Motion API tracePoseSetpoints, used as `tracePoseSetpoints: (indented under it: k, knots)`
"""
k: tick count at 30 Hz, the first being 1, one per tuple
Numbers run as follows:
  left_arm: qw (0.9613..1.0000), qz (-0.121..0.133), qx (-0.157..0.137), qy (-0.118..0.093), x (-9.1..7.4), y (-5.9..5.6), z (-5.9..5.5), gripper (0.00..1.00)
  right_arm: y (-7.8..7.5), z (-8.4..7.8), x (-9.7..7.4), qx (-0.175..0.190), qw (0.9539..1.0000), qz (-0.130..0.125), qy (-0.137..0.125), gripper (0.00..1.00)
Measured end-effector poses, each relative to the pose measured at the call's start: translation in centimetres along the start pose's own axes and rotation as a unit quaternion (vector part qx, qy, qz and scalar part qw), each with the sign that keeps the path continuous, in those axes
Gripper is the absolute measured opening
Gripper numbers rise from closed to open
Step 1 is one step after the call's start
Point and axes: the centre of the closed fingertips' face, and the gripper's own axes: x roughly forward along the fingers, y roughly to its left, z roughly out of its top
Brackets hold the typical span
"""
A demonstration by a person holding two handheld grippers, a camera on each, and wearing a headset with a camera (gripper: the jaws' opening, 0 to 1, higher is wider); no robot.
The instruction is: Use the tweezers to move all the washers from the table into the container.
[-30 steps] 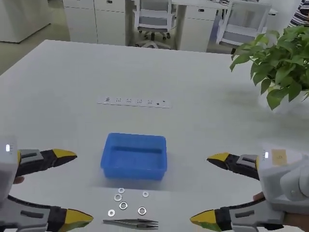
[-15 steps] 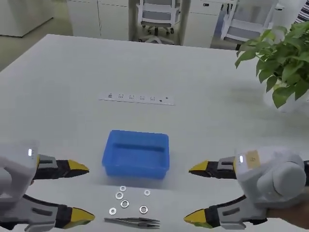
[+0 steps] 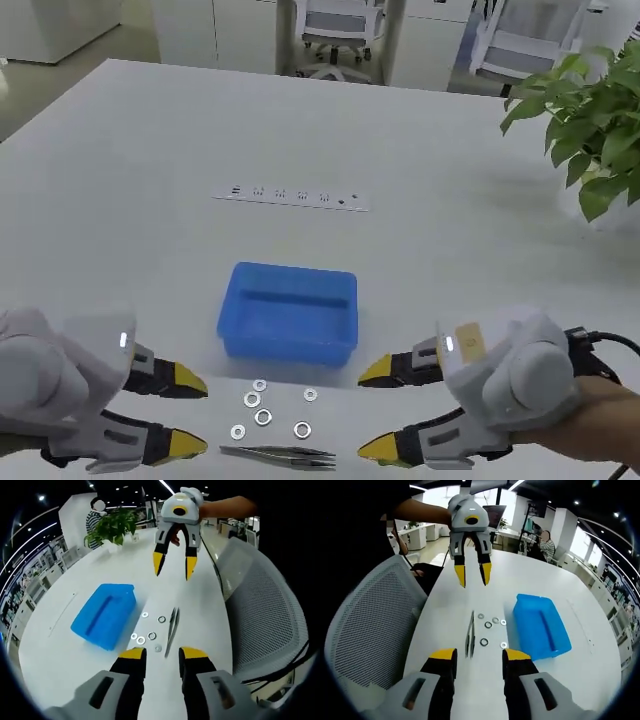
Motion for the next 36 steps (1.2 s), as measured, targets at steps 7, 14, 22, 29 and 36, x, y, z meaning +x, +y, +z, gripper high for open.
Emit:
tracePoseSetpoints:
  k: [7,14,22,29,36]
  knots:
    - [0.9995,-0.016,0.010,0.024,1.3,-0.3,-1.4,0.25,0.5,-0.1,1.8,-0.019,0.9994,0.024,0.016,0.32]
    - [0.9983,-0.031,0.022,0.043,2.5,-0.5,-2.1,0.21,1.0,-0.4,3.4,-0.033,0.9981,0.044,0.028,0.28]
    - [0.9967,-0.047,0.035,0.057,3.8,-0.6,-2.6,0.16,1.3,-1.0,5.3,-0.050,0.9957,0.058,0.053,0.21]
    - [0.9946,-0.057,0.046,0.073,4.7,-0.9,-3.2,0.14,1.5,-1.4,6.5,-0.051,0.9944,0.067,0.063,0.17]
    - [0.9934,-0.065,0.051,0.080,5.3,-1.1,-3.6,0.11,1.6,-1.7,7.7,-0.051,0.9934,0.072,0.073,0.16]
